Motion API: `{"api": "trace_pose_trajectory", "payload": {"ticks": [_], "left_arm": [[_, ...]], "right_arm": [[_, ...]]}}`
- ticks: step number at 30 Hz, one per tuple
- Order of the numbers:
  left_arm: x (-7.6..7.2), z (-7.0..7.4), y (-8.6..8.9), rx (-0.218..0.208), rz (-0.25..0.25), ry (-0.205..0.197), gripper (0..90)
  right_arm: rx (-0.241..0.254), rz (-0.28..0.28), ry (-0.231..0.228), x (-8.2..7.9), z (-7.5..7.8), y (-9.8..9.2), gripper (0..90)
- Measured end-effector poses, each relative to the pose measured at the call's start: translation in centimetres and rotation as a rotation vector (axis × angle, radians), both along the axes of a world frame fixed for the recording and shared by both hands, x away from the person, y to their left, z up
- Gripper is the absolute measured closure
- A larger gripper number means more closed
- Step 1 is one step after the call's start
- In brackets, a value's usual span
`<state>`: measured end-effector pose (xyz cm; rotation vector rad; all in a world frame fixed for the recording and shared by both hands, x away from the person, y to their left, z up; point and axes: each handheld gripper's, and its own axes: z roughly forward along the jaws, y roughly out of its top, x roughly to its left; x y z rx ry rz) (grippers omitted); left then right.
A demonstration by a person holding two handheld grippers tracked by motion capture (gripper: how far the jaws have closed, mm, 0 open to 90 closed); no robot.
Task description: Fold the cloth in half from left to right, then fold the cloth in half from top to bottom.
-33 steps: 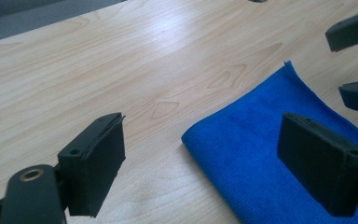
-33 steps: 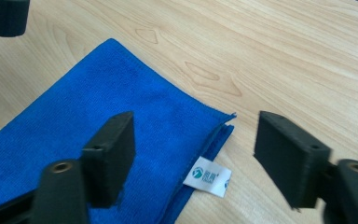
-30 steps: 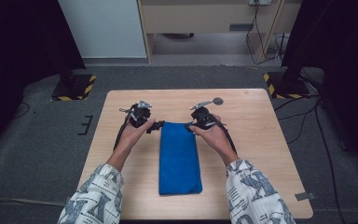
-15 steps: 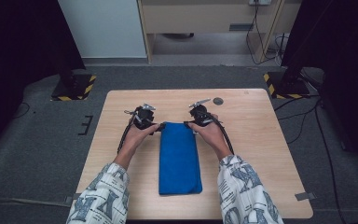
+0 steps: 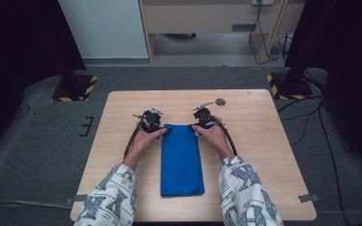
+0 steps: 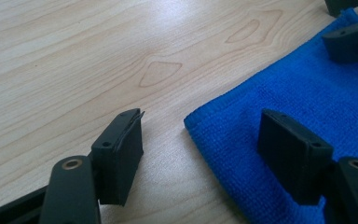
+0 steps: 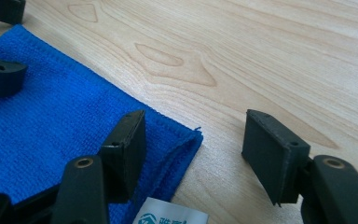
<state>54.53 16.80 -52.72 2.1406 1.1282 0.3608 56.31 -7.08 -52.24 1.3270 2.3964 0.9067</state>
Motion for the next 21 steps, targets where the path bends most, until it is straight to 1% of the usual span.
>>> {"api": "trace_pose_trajectory", "payload": {"ticks": [2,3,5,7,10,14,16,18,19,21], "left_arm": [[-0.1,0.0,-0.2,0.030,-0.014,-0.011,33.5],[-0.2,0.0,-0.2,0.028,-0.020,-0.014,35.5],[-0.5,0.1,-0.3,0.017,-0.028,-0.016,43.2],[-0.7,0.1,-0.5,0.007,-0.039,-0.023,53.0],[-0.8,0.1,-0.7,-0.012,-0.045,-0.014,67.2],[-0.9,0.1,-0.8,-0.034,-0.052,0.003,81.3],[-1.0,0.2,-0.9,-0.028,-0.057,0.000,84.7],[-1.1,0.4,-0.9,-0.021,-0.060,-0.012,85.6],[-1.1,0.5,-0.9,-0.031,-0.054,-0.014,85.8],[-1.1,0.9,-0.9,-0.036,-0.048,-0.029,85.8]], "right_arm": [[0.003,0.012,0.006,-0.1,0.0,0.0,40.4],[-0.002,0.020,0.004,-0.1,0.1,0.1,42.5],[-0.012,0.032,-0.006,-0.4,0.0,0.3,47.0],[-0.006,0.040,-0.001,-0.5,0.1,0.4,56.0],[0.004,0.058,0.006,-0.6,0.2,0.5,68.6],[0.027,0.068,0.012,-0.6,0.1,0.4,81.5],[0.037,0.063,0.011,-0.5,0.2,0.3,86.6],[0.061,0.056,0.014,-0.5,0.3,0.0,87.9],[0.070,0.053,0.012,-0.5,0.4,-0.1,88.1],[0.089,0.059,-0.009,-0.5,0.9,-0.3,88.4]]}}
